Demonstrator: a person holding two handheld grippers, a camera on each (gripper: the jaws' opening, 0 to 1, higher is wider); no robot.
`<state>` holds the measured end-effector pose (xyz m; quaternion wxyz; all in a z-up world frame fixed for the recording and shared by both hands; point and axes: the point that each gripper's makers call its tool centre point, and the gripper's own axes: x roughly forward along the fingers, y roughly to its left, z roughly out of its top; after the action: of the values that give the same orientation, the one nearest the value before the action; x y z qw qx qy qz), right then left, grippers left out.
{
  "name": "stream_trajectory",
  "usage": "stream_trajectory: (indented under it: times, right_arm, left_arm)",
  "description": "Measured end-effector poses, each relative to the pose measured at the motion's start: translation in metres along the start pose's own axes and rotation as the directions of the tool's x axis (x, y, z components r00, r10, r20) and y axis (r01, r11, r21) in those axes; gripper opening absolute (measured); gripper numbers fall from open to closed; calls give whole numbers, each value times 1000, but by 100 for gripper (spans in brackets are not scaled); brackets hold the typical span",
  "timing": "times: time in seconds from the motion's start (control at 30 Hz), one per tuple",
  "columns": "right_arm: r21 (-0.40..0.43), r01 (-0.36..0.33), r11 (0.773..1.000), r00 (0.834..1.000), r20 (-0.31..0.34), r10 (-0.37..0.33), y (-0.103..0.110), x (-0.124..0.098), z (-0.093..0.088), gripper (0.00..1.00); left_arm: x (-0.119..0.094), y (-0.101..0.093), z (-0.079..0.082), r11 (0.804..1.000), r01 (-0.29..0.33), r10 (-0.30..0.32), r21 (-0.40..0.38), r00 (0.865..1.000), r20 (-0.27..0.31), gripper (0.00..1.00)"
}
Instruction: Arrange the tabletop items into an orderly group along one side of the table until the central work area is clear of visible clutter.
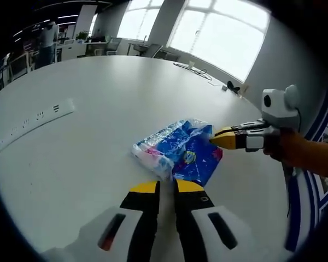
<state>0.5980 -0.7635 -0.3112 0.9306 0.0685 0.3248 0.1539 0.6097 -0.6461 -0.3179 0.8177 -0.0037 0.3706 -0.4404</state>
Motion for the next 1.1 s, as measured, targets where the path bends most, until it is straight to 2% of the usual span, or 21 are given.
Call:
stream_trajectory:
  times: [0.3,0.6,1.1]
  right_arm:
    - [10,12,1000,1000,11,-12,-1,-1,1,13]
    - [-8,30,1000,999,22,-30,-3,-5,6,16]
    - [-4,45,999,997,58,-45,-1,-13,21,28]
  left_arm:
    - [-3,-2,8,1000,5,-5,0,1000,22,14]
    - [-8,-1,12,1000,4,-4,0,1000,29,20]
    - [-22,-4,22,1000,-1,1,9,999,44,32]
